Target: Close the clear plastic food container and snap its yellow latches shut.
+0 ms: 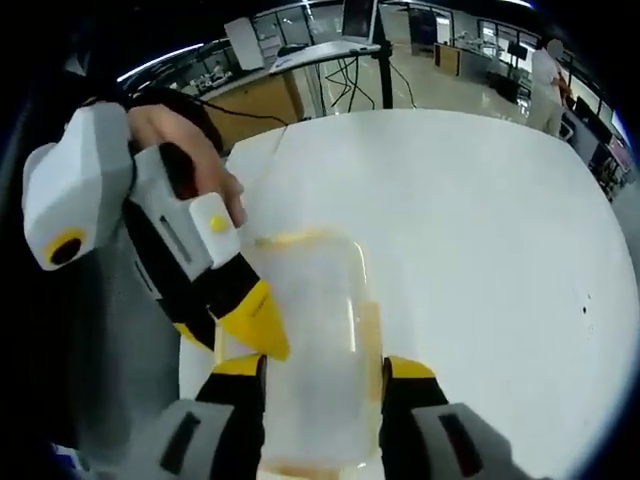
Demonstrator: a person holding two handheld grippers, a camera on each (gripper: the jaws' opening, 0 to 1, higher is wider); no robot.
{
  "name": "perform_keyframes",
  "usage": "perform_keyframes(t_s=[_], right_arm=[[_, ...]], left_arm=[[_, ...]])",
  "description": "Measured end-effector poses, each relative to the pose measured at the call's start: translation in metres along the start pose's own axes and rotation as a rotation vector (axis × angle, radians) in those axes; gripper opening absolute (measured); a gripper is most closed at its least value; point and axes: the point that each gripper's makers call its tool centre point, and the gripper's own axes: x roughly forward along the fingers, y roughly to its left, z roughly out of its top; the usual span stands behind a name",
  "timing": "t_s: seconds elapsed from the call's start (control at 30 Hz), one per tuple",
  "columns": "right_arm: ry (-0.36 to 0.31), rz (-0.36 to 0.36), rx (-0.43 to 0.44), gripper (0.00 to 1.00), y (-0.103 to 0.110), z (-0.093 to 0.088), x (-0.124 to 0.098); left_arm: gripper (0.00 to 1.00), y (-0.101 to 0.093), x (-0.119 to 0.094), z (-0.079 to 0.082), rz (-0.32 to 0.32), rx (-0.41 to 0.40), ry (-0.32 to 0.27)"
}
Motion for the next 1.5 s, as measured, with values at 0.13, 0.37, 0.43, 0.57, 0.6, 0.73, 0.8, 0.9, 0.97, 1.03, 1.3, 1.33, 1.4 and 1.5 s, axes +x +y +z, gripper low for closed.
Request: perform_keyframes(t_s=[0.13, 0.37, 0.43, 0.57, 0.6, 0.73, 0.8, 0.9, 0.97, 1.03, 1.3, 1.33, 1.4, 1.5], right_arm=[[-0.002, 0.001, -0.003, 0.43, 0.001, 0.0, 0.001], [-0.001, 0.029, -0.006, 0.41, 0.0, 0.0, 0.002], [-0.005, 0.035, -0.011, 0.41, -0.001, 0.002, 0.001], [0.001, 0.049, -0.016, 0.39, -0.001, 0.002, 0.0], [0.003, 0.054, -0.017, 0.39, -0.002, 0.002, 0.0], [0.009, 0.074, -0.015, 0.37, -0.001, 0.001, 0.001], [0.009, 0.076, -0.015, 0.38, 0.0, 0.0, 0.001], [-0.008, 0.08, -0.015, 0.39, -0.001, -0.001, 0.0], [-0.011, 0.088, -0.024, 0.39, -0.001, -0.001, 0.0], [-0.016, 0.092, -0.026, 0.4, 0.0, 0.0, 0.0], [-0.019, 0.038, -0.098, 0.49, -0.012, 0.0, -0.005], [-0.03, 0.037, -0.108, 0.48, -0.01, 0.003, -0.006], [-0.039, 0.051, -0.111, 0.48, -0.006, 0.004, -0.007], [-0.03, 0.068, -0.135, 0.48, -0.003, 0.002, -0.005]], left_arm=[[0.33, 0.001, -0.001, -0.001, -0.01, 0.006, -0.017], [0.31, 0.001, 0.0, -0.001, -0.014, 0.0, -0.034], [0.3, 0.006, 0.001, -0.008, -0.01, -0.016, -0.015], [0.3, 0.004, 0.003, -0.009, -0.016, -0.02, -0.018], [0.3, 0.004, 0.004, -0.008, -0.016, -0.018, -0.015], [0.3, 0.005, 0.003, -0.007, -0.017, -0.033, -0.024], [0.3, 0.004, 0.003, -0.006, -0.014, -0.029, -0.023], [0.31, 0.003, 0.002, -0.005, -0.016, -0.019, -0.032], [0.31, 0.002, 0.002, -0.003, -0.017, -0.003, -0.032], [0.32, 0.003, 0.001, -0.001, -0.023, -0.028, -0.03], [0.32, -0.003, -0.005, 0.004, -0.057, -0.027, -0.007], [0.29, 0.0, -0.009, 0.007, -0.044, -0.011, -0.011], [0.32, 0.004, -0.014, 0.012, -0.03, -0.044, -0.027], [0.39, 0.008, -0.016, 0.015, -0.028, -0.061, -0.037]])
